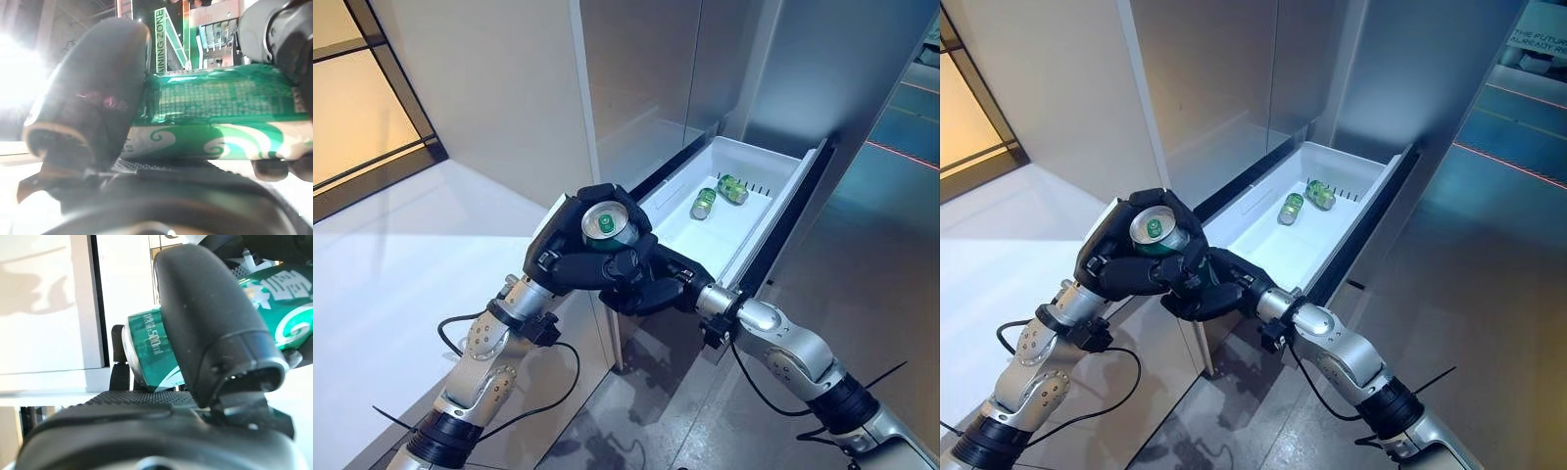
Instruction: Put drinks into fridge and close the fridge
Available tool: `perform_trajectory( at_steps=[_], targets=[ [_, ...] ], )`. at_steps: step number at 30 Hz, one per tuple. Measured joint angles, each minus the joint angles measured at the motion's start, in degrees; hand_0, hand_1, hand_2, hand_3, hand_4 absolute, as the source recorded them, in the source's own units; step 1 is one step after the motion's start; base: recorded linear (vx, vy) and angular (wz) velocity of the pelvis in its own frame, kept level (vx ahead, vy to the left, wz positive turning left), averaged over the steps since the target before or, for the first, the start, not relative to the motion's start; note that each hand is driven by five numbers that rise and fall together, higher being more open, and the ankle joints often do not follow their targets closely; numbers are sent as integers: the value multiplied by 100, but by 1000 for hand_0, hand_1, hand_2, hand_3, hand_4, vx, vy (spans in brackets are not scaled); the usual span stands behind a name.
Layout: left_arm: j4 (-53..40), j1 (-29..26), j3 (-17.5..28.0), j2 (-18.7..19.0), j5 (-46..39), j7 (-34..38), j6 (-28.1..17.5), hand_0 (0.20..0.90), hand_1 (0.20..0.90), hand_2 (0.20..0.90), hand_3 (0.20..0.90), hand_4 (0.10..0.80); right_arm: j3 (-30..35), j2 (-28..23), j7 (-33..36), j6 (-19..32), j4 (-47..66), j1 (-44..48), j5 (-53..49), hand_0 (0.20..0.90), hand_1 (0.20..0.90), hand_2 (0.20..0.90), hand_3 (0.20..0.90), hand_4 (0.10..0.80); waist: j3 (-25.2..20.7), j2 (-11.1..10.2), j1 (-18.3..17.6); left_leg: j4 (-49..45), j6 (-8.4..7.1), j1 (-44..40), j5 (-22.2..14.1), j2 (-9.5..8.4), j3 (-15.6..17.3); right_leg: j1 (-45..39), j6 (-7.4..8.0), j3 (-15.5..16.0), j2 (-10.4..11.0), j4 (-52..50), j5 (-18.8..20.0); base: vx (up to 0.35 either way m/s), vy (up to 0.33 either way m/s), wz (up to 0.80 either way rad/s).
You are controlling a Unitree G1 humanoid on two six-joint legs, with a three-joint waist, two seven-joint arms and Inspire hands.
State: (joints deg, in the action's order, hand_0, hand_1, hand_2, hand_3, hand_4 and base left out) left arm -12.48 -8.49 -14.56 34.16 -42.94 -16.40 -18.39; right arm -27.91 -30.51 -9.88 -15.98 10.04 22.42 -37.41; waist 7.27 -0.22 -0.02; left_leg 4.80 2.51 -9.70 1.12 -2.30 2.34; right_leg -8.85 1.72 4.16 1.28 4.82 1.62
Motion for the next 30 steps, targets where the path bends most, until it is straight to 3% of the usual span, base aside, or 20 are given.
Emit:
perform_trajectory(
  at_steps=[5,7,14,30],
  targets=[
    [-11,-15,-2,-30,344,517,-88,900,900,900,900,800,121,135,156,-138,-35,16,252,300,300,300,200,100,22,-49,-1,0,0,0,0,-3,1,0,1,0,3,0,-1,0,0,0],
    [-93,-148,71,-209,360,826,-354,900,900,900,900,800,120,190,319,-343,-258,14,251,300,300,300,200,100,32,-66,16,0,0,0,0,-3,0,0,1,1,3,0,-1,0,0,0],
    [-714,-828,472,-332,347,910,-797,900,900,900,900,800,111,116,596,-710,-1034,-286,416,300,300,300,200,100,55,-83,140,0,1,10,0,-9,-33,-3,11,23,6,-1,-8,1,-1,1],
    [-710,-870,412,-332,345,784,-530,900,900,900,900,800,101,120,703,-683,-1051,-353,450,300,300,300,200,100,132,46,131,0,0,5,0,-7,-33,-3,7,17,3,0,-6,0,0,0]
  ],
)
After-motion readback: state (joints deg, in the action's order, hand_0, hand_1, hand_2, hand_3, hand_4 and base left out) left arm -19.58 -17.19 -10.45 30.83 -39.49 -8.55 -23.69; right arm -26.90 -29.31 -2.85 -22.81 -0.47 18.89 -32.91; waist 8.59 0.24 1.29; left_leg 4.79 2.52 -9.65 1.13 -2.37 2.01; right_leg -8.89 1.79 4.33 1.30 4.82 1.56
